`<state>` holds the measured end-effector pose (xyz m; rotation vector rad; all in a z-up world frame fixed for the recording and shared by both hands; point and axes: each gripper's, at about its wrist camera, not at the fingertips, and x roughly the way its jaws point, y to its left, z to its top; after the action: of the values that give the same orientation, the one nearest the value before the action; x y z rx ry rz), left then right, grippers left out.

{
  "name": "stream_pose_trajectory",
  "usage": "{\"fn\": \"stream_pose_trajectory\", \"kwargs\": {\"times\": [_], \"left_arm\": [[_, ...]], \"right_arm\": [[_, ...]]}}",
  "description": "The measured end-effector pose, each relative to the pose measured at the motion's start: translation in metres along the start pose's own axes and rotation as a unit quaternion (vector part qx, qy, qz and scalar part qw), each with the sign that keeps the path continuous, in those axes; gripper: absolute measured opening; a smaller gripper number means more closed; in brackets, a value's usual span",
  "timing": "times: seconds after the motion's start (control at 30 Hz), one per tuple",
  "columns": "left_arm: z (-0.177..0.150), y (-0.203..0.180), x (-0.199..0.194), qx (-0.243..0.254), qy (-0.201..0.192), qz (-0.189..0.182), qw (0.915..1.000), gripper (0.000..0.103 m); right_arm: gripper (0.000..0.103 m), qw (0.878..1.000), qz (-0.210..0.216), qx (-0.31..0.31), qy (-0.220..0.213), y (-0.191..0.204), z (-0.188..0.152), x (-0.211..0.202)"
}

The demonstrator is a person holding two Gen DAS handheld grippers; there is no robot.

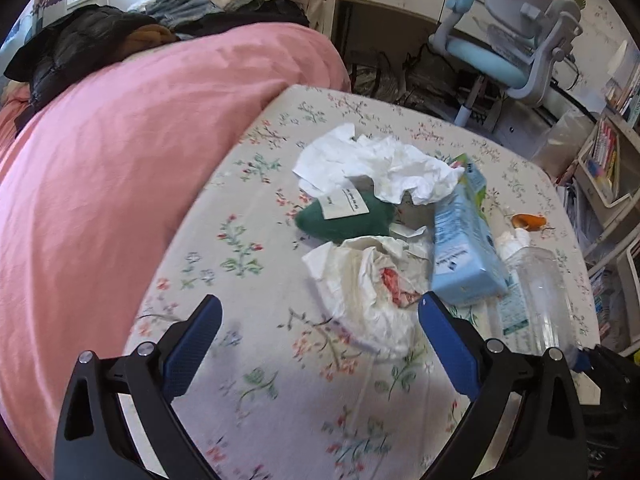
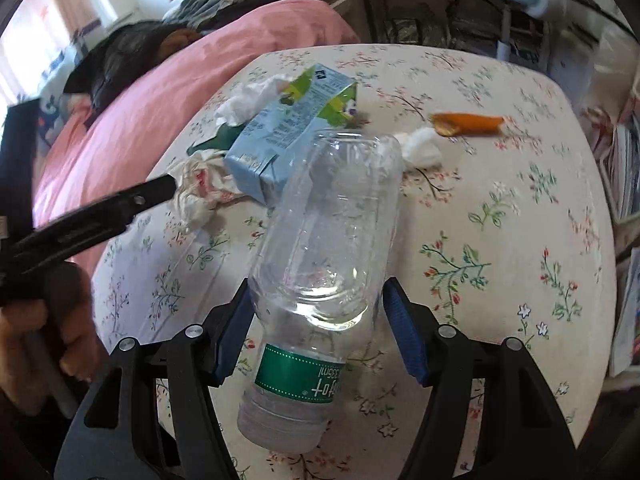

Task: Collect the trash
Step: 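Grasp the crumpled white tissue with the left gripper while the right gripper holds the bottle, then carry the bottle to the yellow bin and open the right gripper while the left gripper holds the tissue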

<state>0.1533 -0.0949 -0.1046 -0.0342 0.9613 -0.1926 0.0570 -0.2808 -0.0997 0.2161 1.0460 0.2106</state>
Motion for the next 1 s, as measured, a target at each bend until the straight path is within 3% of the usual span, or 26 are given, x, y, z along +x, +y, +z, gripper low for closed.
{"fn": "stream_pose_trajectory", "kwargs": {"times": [0.1, 0.23, 0.33, 0.6, 0.73, 1.0], "left_arm": [[0.001, -0.004, 0.010, 0.005, 0.005, 0.005, 1.0000, 0.091], [0.000, -0.006, 0.021, 0.013, 0.028, -0.019, 0.9993, 0.050], [-0.001, -0.007, 0.017, 0.016, 0.024, -0.037, 0.9989, 0.030], [-0.003, 0.006, -0.019, -0.005, -0.003, -0.078, 0.9969, 0.022], [-0.006, 0.015, -0.044, -0.026, -0.025, -0.105, 0.9939, 0.022], [-0.020, 0.024, -0.080, -0.033, -0.063, -0.113, 0.9910, 0.022]], "right_arm": [[0.063, 1.000, 0.002, 0.013, -0.014, -0.005, 0.004, -0.003], [0.063, 0.999, 0.013, 0.041, -0.019, -0.012, 0.008, -0.002], [0.061, 0.998, 0.024, 0.056, -0.019, -0.018, 0.009, -0.003], [0.059, 0.988, 0.105, 0.110, -0.026, -0.031, 0.002, -0.019], [0.059, 0.985, 0.125, 0.117, -0.039, -0.030, -0.002, -0.032], [0.059, 0.979, 0.160, 0.111, -0.061, -0.013, -0.020, -0.051]]}}
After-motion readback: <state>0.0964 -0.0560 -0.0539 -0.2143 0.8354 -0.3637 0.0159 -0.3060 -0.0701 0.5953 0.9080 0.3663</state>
